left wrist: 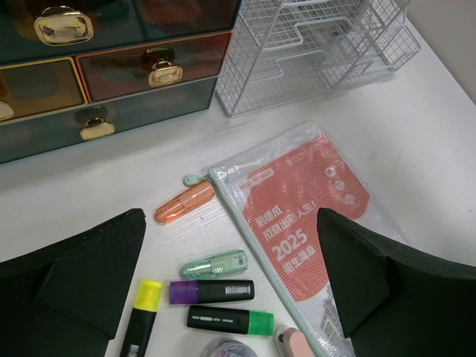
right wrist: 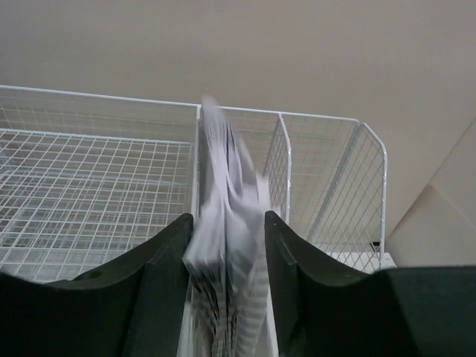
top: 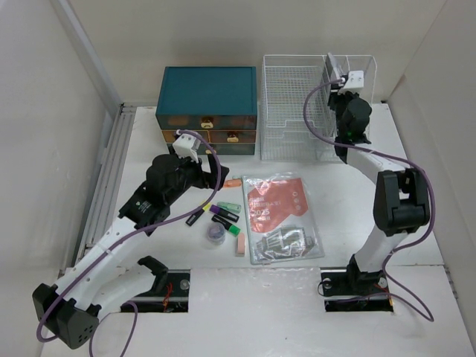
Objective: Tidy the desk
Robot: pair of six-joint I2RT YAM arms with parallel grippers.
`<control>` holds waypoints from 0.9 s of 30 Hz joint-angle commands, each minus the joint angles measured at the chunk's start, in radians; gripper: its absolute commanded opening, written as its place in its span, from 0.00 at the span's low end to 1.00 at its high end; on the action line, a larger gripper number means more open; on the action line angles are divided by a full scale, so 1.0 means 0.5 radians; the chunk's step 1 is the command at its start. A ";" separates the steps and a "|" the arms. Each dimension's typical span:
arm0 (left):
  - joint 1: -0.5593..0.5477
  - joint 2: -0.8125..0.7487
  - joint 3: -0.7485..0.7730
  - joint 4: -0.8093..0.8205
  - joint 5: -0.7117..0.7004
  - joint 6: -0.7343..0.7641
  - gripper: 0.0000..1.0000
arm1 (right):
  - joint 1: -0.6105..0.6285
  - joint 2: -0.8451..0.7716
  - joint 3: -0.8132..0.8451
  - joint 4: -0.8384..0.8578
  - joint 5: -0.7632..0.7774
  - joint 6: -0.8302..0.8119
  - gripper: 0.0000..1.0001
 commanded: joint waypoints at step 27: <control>0.009 0.102 -0.078 0.253 0.483 -0.053 0.62 | -0.317 -1.173 -0.307 -1.690 -2.138 0.179 0.15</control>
